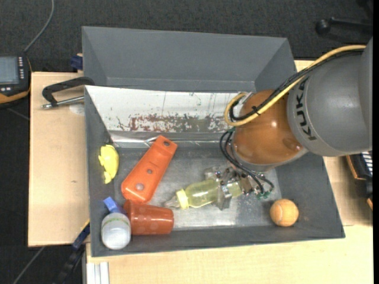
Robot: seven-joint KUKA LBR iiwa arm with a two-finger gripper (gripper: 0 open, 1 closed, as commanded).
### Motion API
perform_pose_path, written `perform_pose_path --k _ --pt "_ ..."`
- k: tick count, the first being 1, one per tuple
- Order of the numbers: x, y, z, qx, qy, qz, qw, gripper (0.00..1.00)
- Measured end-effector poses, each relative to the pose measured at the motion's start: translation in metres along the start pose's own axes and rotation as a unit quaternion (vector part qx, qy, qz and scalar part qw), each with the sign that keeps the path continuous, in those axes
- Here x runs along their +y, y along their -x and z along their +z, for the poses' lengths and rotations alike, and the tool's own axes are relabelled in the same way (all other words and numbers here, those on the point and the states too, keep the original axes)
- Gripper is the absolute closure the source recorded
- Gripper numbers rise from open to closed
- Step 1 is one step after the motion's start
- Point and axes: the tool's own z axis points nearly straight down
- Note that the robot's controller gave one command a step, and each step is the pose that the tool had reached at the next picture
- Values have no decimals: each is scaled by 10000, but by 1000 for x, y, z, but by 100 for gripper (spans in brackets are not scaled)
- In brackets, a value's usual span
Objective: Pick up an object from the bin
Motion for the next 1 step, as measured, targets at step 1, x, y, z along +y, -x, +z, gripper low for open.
perform_pose_path --k 1 --pt "4 8 8 -10 -3 -95 10000 100"
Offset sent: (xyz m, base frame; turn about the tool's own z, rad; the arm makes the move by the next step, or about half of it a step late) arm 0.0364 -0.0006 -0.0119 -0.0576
